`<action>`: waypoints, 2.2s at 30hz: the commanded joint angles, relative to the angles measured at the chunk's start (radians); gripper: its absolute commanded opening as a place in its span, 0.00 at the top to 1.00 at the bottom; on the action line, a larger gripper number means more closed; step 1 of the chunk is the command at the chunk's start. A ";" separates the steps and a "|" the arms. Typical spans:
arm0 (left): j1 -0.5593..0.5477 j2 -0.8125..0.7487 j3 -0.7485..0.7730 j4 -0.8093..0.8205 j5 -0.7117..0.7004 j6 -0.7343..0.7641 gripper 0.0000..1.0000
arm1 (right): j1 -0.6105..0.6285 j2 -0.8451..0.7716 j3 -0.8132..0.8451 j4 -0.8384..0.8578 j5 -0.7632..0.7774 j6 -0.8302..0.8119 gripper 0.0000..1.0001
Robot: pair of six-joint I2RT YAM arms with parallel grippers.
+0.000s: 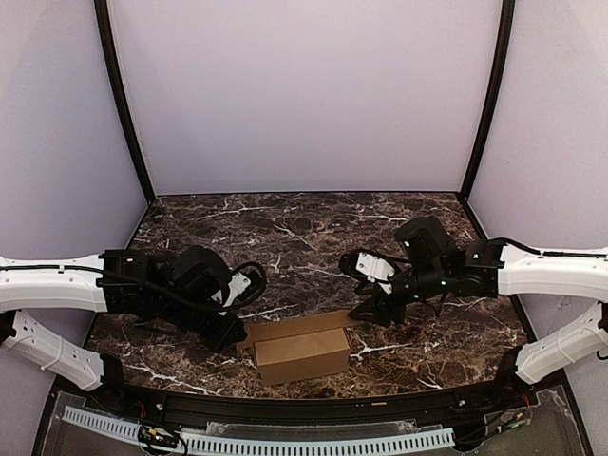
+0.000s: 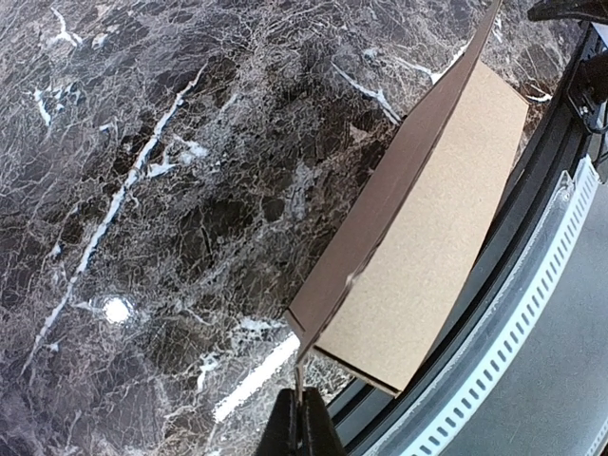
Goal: Fold the paper box
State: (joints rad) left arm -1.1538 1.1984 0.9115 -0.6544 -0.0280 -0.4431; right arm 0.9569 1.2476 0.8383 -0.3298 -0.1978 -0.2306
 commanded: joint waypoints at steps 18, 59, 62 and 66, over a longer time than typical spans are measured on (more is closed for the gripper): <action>-0.001 -0.050 -0.034 -0.034 -0.020 0.048 0.99 | -0.057 0.060 -0.005 0.000 -0.230 -0.071 0.63; -0.001 0.116 0.169 -0.063 -0.205 -0.363 0.99 | 0.405 0.135 0.101 0.082 0.721 0.533 1.00; -0.003 0.116 0.164 -0.043 -0.214 -0.399 0.99 | 0.433 0.162 0.125 0.094 0.801 0.586 1.00; -0.003 0.111 0.153 -0.010 -0.219 -0.437 0.99 | 0.448 0.208 0.172 0.095 0.846 0.654 1.00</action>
State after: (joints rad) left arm -1.1481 1.3167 1.0485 -0.7795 -0.2573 -0.8211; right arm 1.3769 1.4181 0.9386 -0.3367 0.5564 0.3195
